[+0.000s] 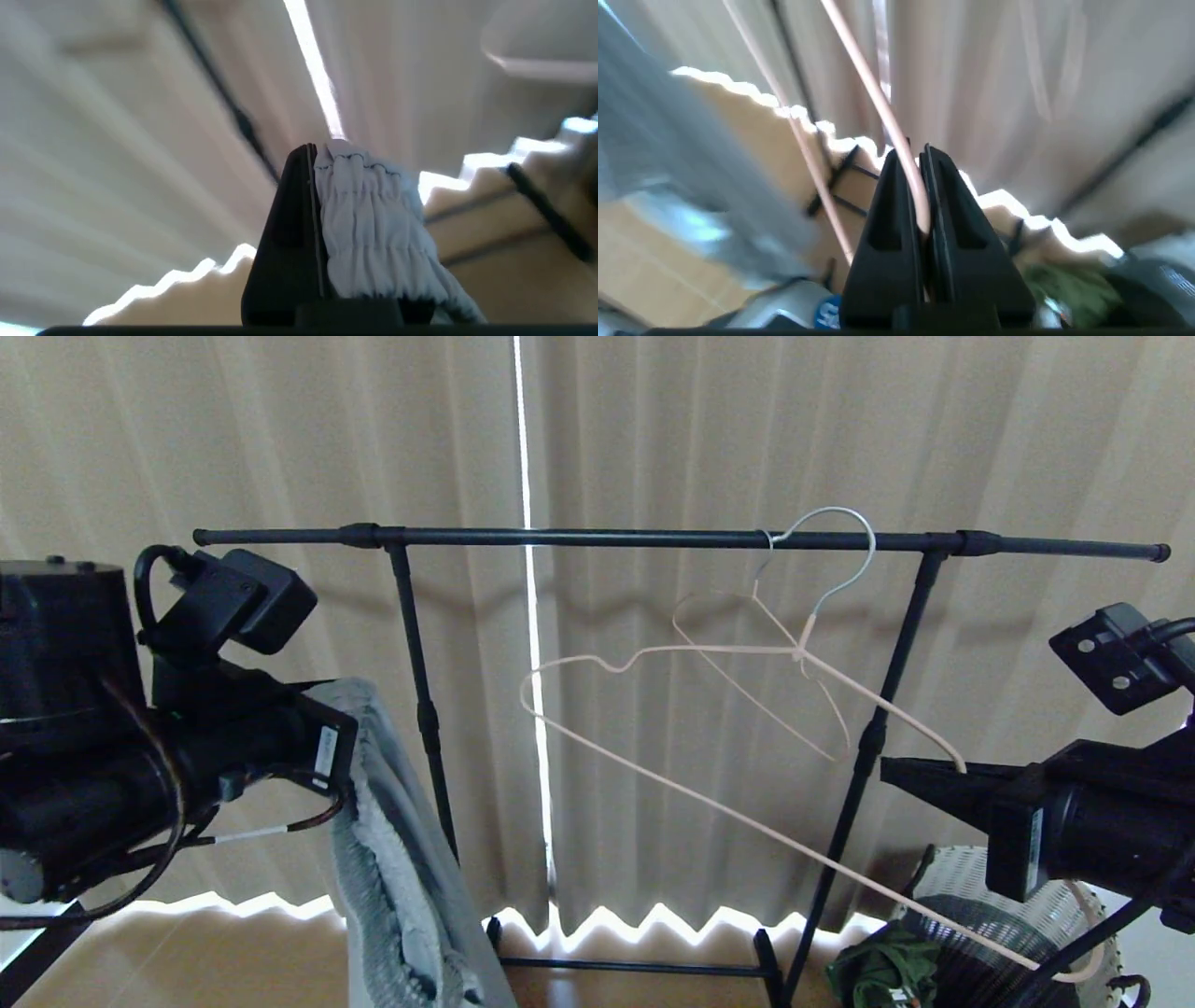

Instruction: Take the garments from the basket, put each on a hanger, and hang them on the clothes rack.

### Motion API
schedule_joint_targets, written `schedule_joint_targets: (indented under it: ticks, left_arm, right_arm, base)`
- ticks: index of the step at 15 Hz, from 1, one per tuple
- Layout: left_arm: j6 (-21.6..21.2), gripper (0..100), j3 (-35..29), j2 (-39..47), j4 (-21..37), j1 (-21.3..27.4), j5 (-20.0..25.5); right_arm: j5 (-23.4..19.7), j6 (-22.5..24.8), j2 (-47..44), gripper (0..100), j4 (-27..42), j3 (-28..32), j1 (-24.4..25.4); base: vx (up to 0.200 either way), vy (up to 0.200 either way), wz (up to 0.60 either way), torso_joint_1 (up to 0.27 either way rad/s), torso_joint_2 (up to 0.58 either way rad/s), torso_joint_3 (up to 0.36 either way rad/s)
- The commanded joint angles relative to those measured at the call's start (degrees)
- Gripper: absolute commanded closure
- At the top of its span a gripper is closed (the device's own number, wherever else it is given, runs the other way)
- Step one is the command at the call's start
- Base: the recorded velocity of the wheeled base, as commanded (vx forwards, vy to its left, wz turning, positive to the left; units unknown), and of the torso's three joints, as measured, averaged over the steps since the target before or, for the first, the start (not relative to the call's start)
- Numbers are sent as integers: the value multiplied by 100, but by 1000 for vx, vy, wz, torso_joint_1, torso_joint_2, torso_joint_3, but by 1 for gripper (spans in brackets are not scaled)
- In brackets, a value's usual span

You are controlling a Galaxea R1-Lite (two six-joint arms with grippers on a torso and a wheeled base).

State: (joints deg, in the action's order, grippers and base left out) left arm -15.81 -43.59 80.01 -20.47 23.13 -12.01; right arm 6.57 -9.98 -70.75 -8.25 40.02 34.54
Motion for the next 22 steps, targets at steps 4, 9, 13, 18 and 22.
schedule_joint_targets:
  ticks: [4,9,13,18,22]
  left_arm:
    - [34,100,-1371,1430,52,8,-1128]
    - [87,100,-2109,1817,236,17,-1295]
    - [149,100,-2162,1799,351,96,-1295]
    - [96,100,-2329,1782,1045,166,-1612]
    - [96,100,-2602,1808,1625,184,-1621]
  right_arm:
    - [-24,-232,-325,100,-300,6,660]
    - [-33,-478,-518,100,-440,23,1178]
    - [64,-478,-1028,100,-774,32,1178]
    - [494,-461,-1819,100,-959,524,976]
    - [802,-496,-2171,100,-968,999,985]
  base:
    - [0,0,0,0,0,0]
    - [0,0,0,0,0,0]
    - [0,0,0,0,0,0]
    - [0,0,0,0,0,0]
    - [0,0,0,0,0,0]
